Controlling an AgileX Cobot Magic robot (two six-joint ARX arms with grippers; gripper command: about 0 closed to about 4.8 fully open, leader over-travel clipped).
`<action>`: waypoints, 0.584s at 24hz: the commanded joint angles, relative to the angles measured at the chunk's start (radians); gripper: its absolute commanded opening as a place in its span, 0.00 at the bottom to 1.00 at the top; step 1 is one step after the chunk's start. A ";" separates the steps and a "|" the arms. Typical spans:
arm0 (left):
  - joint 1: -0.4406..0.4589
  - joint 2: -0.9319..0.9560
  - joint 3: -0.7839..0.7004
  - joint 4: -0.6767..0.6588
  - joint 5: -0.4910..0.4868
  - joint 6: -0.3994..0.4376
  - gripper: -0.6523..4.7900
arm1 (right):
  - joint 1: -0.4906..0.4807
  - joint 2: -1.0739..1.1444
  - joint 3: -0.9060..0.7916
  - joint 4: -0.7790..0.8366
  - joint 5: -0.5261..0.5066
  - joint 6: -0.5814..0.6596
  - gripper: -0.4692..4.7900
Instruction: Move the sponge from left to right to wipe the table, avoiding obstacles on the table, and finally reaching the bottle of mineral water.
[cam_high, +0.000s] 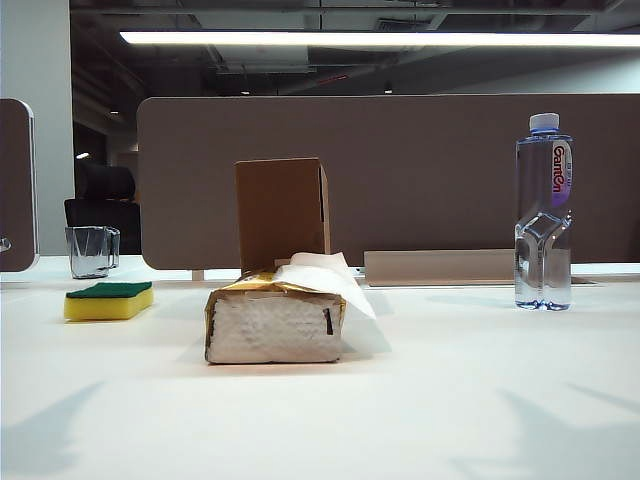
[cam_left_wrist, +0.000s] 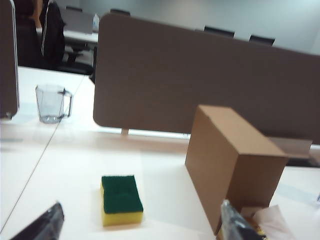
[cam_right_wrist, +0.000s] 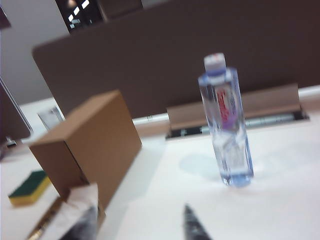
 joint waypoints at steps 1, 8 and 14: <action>-0.001 0.009 0.039 0.019 0.024 -0.011 0.87 | 0.001 0.023 0.061 0.010 -0.015 0.005 0.51; -0.001 0.215 0.170 0.065 0.069 -0.014 0.94 | 0.002 0.228 0.190 0.007 -0.107 0.013 0.54; -0.001 0.553 0.325 0.113 0.068 -0.012 0.99 | 0.014 0.462 0.320 0.002 -0.205 0.139 0.54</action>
